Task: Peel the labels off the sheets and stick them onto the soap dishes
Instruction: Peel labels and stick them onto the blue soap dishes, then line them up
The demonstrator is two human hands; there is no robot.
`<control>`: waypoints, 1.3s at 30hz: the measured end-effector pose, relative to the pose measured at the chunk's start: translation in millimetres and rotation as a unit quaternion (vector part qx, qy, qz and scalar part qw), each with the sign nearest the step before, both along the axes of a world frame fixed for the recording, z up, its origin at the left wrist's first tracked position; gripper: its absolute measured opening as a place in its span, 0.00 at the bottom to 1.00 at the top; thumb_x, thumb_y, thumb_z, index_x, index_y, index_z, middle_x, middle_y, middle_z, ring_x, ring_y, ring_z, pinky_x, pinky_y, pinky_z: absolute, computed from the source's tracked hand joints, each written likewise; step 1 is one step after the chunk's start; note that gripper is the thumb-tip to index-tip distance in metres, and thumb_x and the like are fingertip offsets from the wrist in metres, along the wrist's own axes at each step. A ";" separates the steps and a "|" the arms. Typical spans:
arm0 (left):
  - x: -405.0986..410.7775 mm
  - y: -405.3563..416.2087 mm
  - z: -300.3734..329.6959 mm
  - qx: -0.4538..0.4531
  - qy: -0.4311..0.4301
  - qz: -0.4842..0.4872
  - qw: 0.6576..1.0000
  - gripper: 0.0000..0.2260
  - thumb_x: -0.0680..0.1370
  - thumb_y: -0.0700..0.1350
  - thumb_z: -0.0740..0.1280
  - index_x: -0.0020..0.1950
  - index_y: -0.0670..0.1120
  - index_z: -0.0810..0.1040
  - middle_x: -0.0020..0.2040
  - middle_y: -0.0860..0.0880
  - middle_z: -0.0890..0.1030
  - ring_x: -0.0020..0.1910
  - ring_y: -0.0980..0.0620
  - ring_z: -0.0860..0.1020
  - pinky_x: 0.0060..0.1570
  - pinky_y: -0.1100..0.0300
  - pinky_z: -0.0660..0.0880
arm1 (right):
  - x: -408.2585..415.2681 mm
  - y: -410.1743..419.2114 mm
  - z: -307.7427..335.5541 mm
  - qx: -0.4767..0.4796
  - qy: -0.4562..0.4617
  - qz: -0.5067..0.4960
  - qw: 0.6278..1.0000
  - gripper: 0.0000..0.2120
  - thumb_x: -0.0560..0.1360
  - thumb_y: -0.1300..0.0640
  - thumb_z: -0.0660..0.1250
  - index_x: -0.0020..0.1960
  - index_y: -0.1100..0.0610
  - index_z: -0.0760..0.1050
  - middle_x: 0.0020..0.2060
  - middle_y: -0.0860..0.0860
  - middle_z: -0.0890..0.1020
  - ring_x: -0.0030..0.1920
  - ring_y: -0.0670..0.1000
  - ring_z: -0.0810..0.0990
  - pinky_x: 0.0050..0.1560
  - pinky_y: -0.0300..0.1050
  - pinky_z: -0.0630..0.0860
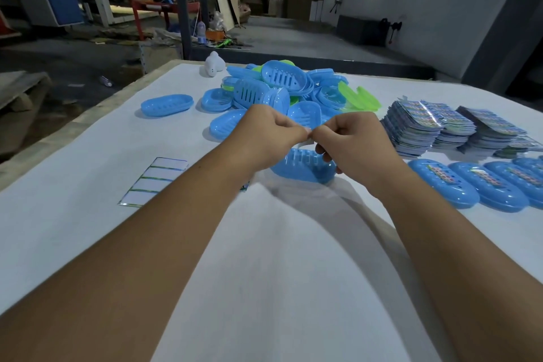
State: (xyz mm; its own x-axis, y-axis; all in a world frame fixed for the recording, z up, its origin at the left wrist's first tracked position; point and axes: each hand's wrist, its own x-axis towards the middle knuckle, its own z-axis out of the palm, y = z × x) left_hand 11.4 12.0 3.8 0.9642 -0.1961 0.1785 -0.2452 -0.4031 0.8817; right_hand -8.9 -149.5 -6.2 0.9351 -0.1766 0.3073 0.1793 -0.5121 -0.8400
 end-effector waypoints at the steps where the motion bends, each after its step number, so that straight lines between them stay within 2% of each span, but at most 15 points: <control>1: -0.2 0.0 -0.1 -0.004 0.003 -0.001 1.000 0.07 0.74 0.51 0.74 0.42 0.48 0.87 0.47 0.41 0.85 0.42 0.51 0.81 0.42 0.61 0.74 | 0.0 -0.2 0.1 0.001 0.000 0.001 1.000 0.10 0.72 0.56 0.69 0.35 0.60 0.81 0.30 0.52 0.84 0.29 0.46 0.78 0.28 0.40 0.73; 3: -0.1 -0.7 -0.8 -0.008 0.010 0.000 1.000 0.08 0.74 0.51 0.74 0.41 0.48 0.87 0.39 0.44 0.85 0.35 0.55 0.77 0.38 0.62 0.73 | 0.2 -0.6 -0.6 -0.005 -0.002 0.005 1.000 0.10 0.73 0.57 0.69 0.36 0.60 0.82 0.31 0.52 0.84 0.29 0.46 0.78 0.27 0.38 0.73; 4: 0.7 -0.8 -1.1 -0.010 0.014 0.005 1.000 0.07 0.74 0.52 0.74 0.40 0.49 0.87 0.34 0.48 0.83 0.32 0.57 0.74 0.35 0.63 0.72 | 0.2 -0.8 -1.3 -0.011 -0.005 0.009 1.000 0.10 0.74 0.57 0.70 0.36 0.60 0.82 0.31 0.52 0.84 0.28 0.45 0.78 0.27 0.38 0.73; 6: 2.3 -0.8 -1.0 -0.020 0.027 0.022 0.999 0.06 0.73 0.52 0.75 0.38 0.52 0.86 0.30 0.56 0.78 0.30 0.59 0.72 0.32 0.63 0.69 | 0.0 -1.2 -1.8 -0.021 -0.018 0.022 0.999 0.11 0.77 0.55 0.70 0.38 0.58 0.83 0.31 0.50 0.84 0.28 0.45 0.77 0.26 0.36 0.72; 11: 5.0 1.7 -3.0 -0.037 0.017 0.051 0.998 0.07 0.72 0.56 0.76 0.39 0.53 0.86 0.37 0.56 0.83 0.36 0.60 0.77 0.35 0.63 0.70 | 1.1 -1.1 -1.8 -0.037 -0.030 0.038 0.998 0.14 0.81 0.50 0.66 0.42 0.53 0.85 0.31 0.45 0.84 0.28 0.44 0.78 0.28 0.37 0.73; 14: 6.9 2.8 -3.3 -0.055 0.011 0.064 0.996 0.07 0.72 0.54 0.76 0.42 0.50 0.86 0.39 0.55 0.85 0.40 0.60 0.80 0.37 0.64 0.71 | 5.5 -5.7 -4.8 -0.088 -0.020 -0.016 0.996 0.15 0.78 0.50 0.68 0.38 0.58 0.83 0.31 0.53 0.83 0.28 0.48 0.74 0.33 0.43 0.72; 16: 8.7 2.2 -3.3 -0.057 0.013 0.071 0.996 0.07 0.72 0.53 0.76 0.39 0.50 0.85 0.36 0.55 0.83 0.37 0.58 0.79 0.36 0.63 0.71 | 6.4 -9.2 -5.3 -0.106 -0.007 -0.039 0.994 0.18 0.76 0.49 0.70 0.37 0.63 0.81 0.32 0.62 0.80 0.28 0.50 0.68 0.34 0.44 0.68; 21: 12.9 1.5 -5.7 -0.044 0.022 0.082 0.995 0.09 0.72 0.53 0.75 0.33 0.52 0.81 0.27 0.58 0.78 0.27 0.61 0.75 0.29 0.65 0.70 | 5.1 -10.7 -3.7 -0.083 0.016 -0.034 0.996 0.16 0.74 0.50 0.71 0.36 0.63 0.81 0.33 0.62 0.81 0.27 0.49 0.69 0.33 0.45 0.69; 23: 15.3 2.6 -8.0 -0.038 0.024 0.086 0.995 0.10 0.72 0.52 0.74 0.34 0.49 0.82 0.30 0.54 0.78 0.23 0.62 0.73 0.24 0.69 0.70 | 5.0 -11.7 -3.0 -0.067 0.022 -0.035 0.997 0.15 0.72 0.51 0.70 0.37 0.64 0.80 0.36 0.64 0.80 0.30 0.50 0.70 0.34 0.47 0.69; 25: 17.5 3.0 -11.1 -0.027 0.030 0.087 0.995 0.13 0.72 0.51 0.74 0.41 0.40 0.84 0.35 0.49 0.76 0.28 0.56 0.72 0.28 0.65 0.70 | 4.2 -12.7 -2.5 -0.062 0.032 -0.036 0.997 0.16 0.71 0.51 0.70 0.38 0.66 0.79 0.37 0.66 0.79 0.31 0.50 0.69 0.35 0.48 0.68; 27: 19.0 2.9 -15.0 -0.008 0.040 0.081 0.996 0.14 0.72 0.52 0.73 0.44 0.41 0.84 0.36 0.48 0.76 0.33 0.53 0.72 0.30 0.63 0.69 | 3.3 -13.7 -2.4 -0.063 0.043 -0.039 0.996 0.17 0.70 0.50 0.70 0.38 0.66 0.80 0.37 0.65 0.80 0.31 0.50 0.69 0.35 0.48 0.68; 30: 21.4 4.0 -19.8 0.018 0.044 0.067 0.997 0.13 0.71 0.53 0.75 0.39 0.43 0.85 0.30 0.50 0.81 0.25 0.58 0.74 0.24 0.68 0.70 | 2.1 -15.6 -1.1 -0.074 0.064 -0.041 0.994 0.19 0.70 0.47 0.75 0.34 0.64 0.80 0.27 0.60 0.78 0.26 0.48 0.67 0.33 0.45 0.66; 32: 22.7 4.2 -22.3 0.044 0.039 0.053 0.997 0.10 0.71 0.52 0.76 0.37 0.46 0.85 0.33 0.49 0.84 0.26 0.59 0.76 0.27 0.66 0.72 | 2.1 -17.4 -0.5 -0.094 0.081 -0.050 0.991 0.22 0.70 0.44 0.77 0.34 0.64 0.80 0.23 0.52 0.74 0.23 0.47 0.64 0.31 0.43 0.65; 35: 24.1 2.8 -23.7 0.091 0.026 0.045 0.994 0.10 0.72 0.51 0.74 0.41 0.44 0.86 0.38 0.43 0.84 0.31 0.54 0.75 0.32 0.62 0.71 | 3.2 -17.6 -2.6 -0.151 0.099 -0.058 0.982 0.24 0.70 0.42 0.76 0.38 0.65 0.81 0.27 0.53 0.74 0.25 0.48 0.64 0.32 0.43 0.65; 39: 25.4 2.4 -23.8 0.125 0.019 0.043 0.991 0.09 0.73 0.52 0.74 0.40 0.47 0.87 0.29 0.51 0.80 0.29 0.55 0.74 0.29 0.61 0.67 | 5.0 -15.3 -4.2 -0.182 0.102 -0.063 0.976 0.19 0.69 0.43 0.77 0.34 0.59 0.83 0.29 0.57 0.81 0.24 0.47 0.67 0.30 0.43 0.66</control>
State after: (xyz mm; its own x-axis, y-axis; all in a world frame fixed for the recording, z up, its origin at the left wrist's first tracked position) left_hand 36.8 14.3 -20.0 0.9842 -0.1473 0.0979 -0.1695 -0.6274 0.7600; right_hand -3.9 -164.7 -10.4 0.9613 -0.2079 0.1806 -0.0567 -0.7910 -0.6092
